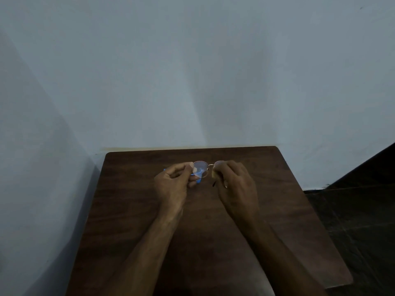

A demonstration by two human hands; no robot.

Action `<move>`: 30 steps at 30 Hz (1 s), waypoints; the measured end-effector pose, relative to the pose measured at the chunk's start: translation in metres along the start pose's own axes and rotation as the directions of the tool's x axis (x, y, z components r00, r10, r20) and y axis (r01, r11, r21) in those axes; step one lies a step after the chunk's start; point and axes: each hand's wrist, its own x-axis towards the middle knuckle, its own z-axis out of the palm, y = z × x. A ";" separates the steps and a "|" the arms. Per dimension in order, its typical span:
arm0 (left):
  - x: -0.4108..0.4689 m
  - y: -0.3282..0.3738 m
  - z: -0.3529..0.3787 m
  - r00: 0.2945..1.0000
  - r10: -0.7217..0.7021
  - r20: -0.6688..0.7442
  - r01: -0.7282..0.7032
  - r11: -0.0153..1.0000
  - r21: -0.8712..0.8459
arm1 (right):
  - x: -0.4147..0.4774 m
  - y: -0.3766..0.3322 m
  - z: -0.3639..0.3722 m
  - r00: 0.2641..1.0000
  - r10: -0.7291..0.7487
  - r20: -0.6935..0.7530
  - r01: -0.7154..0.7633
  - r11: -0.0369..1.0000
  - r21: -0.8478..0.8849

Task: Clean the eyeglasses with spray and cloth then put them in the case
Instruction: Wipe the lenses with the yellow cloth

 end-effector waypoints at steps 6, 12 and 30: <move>0.001 -0.001 -0.003 1.000 0.017 -0.005 -0.017 1.000 0.013 | 0.019 0.007 -0.004 0.994 0.082 -0.077 -0.083 0.997 -0.001; 0.003 0.003 -0.001 1.000 0.010 0.005 -0.010 0.999 -0.032 | 0.005 0.000 -0.003 0.998 0.012 -0.062 -0.013 1.000 -0.017; 0.002 0.004 -0.004 0.996 0.073 0.045 -0.070 0.995 -0.068 | 0.032 -0.007 -0.017 0.992 0.047 -0.114 -0.052 0.998 -0.035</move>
